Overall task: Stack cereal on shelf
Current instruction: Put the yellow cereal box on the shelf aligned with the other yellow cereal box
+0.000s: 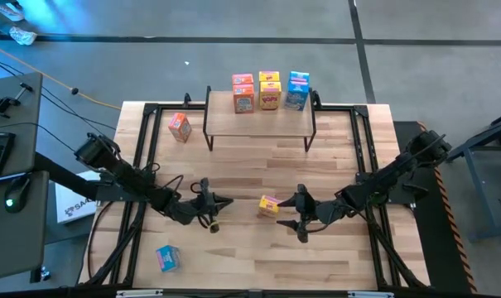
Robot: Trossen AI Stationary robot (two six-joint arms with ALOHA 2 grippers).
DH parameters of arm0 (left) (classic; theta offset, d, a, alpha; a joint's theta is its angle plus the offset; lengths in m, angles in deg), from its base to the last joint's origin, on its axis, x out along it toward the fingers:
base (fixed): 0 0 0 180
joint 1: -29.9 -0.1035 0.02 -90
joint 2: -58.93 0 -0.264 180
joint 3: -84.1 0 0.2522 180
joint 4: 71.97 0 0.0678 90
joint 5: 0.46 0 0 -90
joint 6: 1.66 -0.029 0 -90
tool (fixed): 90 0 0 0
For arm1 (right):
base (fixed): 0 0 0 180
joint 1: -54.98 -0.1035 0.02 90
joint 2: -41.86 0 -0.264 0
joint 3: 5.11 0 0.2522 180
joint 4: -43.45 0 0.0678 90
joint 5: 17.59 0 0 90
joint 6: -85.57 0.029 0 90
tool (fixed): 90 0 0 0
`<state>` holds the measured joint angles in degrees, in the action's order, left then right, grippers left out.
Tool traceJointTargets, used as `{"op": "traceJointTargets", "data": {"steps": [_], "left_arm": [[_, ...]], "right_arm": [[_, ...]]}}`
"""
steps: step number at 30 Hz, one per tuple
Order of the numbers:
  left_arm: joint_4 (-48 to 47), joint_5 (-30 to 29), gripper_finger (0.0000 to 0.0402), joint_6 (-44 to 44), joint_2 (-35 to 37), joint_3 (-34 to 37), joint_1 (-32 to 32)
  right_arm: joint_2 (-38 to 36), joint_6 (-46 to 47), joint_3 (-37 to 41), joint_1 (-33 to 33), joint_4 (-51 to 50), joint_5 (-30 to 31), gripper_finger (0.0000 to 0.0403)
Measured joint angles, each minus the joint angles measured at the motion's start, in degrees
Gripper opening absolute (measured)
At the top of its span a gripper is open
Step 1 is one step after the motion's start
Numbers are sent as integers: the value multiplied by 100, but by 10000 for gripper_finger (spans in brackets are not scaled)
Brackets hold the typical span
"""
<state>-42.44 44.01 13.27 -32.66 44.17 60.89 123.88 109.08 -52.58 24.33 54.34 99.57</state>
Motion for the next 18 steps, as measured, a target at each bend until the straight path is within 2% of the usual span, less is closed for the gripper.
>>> {"op": "traceJointTargets", "data": {"steps": [5,12,18], "left_arm": [[-5,106,10,-5,0,0,-97],[-9,359,10,-88,0,0,-299],[-12,753,10,-163,0,0,-603]], "right_arm": [[0,-187,0,-15,-9,1,290],[0,-57,0,-13,48,420,391],[0,-736,0,-55,913,61,388]]}}
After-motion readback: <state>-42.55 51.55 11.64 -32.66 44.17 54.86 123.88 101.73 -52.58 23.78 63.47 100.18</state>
